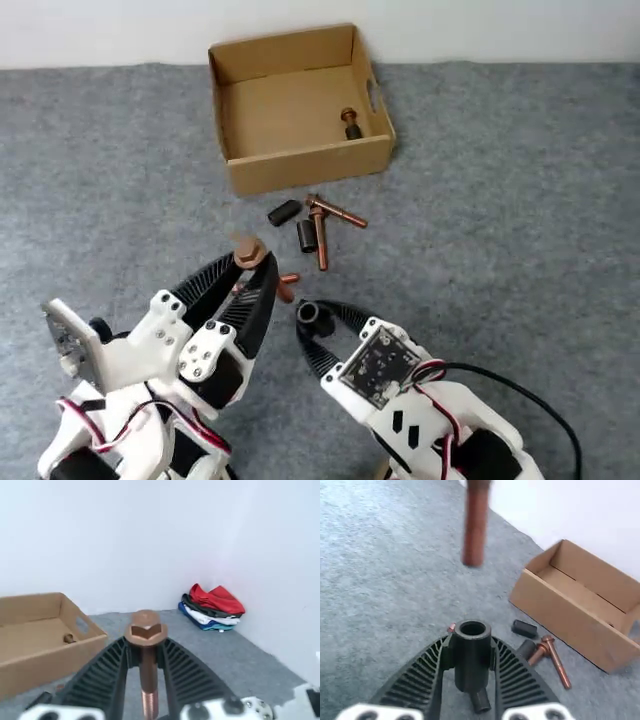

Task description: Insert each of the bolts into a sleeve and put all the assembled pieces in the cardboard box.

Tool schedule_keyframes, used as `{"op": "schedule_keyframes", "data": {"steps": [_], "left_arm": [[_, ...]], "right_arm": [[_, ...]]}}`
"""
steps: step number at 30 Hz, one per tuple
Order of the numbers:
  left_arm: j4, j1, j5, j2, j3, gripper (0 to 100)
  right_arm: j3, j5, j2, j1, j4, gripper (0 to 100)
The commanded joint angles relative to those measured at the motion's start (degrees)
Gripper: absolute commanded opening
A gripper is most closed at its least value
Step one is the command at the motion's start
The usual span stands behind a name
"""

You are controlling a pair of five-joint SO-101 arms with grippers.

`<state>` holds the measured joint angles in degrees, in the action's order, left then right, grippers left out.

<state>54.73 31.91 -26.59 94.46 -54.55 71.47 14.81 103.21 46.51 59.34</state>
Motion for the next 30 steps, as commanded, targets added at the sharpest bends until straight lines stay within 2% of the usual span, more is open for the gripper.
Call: {"op": "schedule_keyframes", "data": {"steps": [1, 13, 18, 20, 25, 30], "left_arm": [[-3.3, 0.4, -1.4, 0.3, -1.5, 0], [-2.3, 0.5, -1.4, 0.3, -5.0, 0], [2.5, 5.6, -1.7, 0.3, -4.9, 0], [2.6, 5.6, -2.5, 0.3, -5.0, 0], [3.0, 5.4, -2.4, 0.1, -5.1, 0], [3.3, 5.5, -2.3, 0.3, -9.0, 0]], "right_arm": [[-0.6, 0.6, 0.3, 1.6, -1.6, 0.8], [-1.1, 0.6, 0.4, 1.5, -1.6, 0.8], [-1.7, 0.6, 0.4, 1.5, -1.6, 0.8], [-1.8, 0.6, 0.4, 1.5, -1.6, 0.8], [-2.1, 0.6, 0.5, -2.3, -1.6, 0.8], [-3.3, 0.6, 0.4, -2.9, -1.6, 0.8]]}}
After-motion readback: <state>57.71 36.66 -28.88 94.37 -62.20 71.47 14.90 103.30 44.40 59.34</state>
